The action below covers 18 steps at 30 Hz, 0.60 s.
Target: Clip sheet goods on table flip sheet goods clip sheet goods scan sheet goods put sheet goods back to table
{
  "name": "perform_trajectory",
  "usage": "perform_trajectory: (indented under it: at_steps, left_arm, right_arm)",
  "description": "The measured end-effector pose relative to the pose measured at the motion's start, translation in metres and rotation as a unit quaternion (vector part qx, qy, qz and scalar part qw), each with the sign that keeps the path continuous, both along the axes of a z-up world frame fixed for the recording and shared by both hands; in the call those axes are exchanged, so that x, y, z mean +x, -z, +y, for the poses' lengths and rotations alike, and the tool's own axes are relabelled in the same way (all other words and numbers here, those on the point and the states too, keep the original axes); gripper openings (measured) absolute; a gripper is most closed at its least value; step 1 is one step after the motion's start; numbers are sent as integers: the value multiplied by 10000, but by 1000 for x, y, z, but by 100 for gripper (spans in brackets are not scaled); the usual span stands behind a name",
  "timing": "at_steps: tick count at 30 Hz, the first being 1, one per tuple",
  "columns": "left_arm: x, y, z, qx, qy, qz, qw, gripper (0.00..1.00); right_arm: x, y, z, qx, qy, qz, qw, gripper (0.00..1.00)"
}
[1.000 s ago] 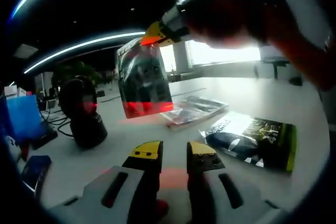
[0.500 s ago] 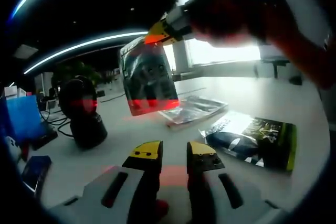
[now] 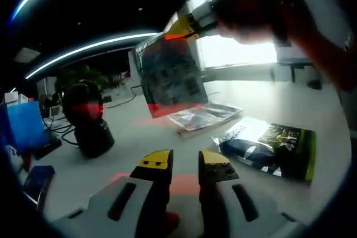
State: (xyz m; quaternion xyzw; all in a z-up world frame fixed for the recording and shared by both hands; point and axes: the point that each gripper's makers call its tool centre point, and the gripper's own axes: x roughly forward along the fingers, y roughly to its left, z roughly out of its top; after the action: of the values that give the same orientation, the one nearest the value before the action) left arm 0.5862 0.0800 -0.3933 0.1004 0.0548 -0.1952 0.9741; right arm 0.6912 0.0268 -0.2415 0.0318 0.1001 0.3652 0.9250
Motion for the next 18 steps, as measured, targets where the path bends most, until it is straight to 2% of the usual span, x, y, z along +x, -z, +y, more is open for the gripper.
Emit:
perform_trajectory:
  at_steps: [5,13,18]
  left_arm:
    - [0,1,0,12,-6,4,10000,11]
    - [1,1,1,14,-14,3,10000,11]
    - [1,1,1,13,-21,-12,10000,11]
  right_arm:
    - [-3,-4,-8,-97,-45,-103,9999,0]
    - [-6,-8,-19,-152,-255,-69,9995,0]
    - [-9,-5,-28,-305,-383,-58,9988,0]
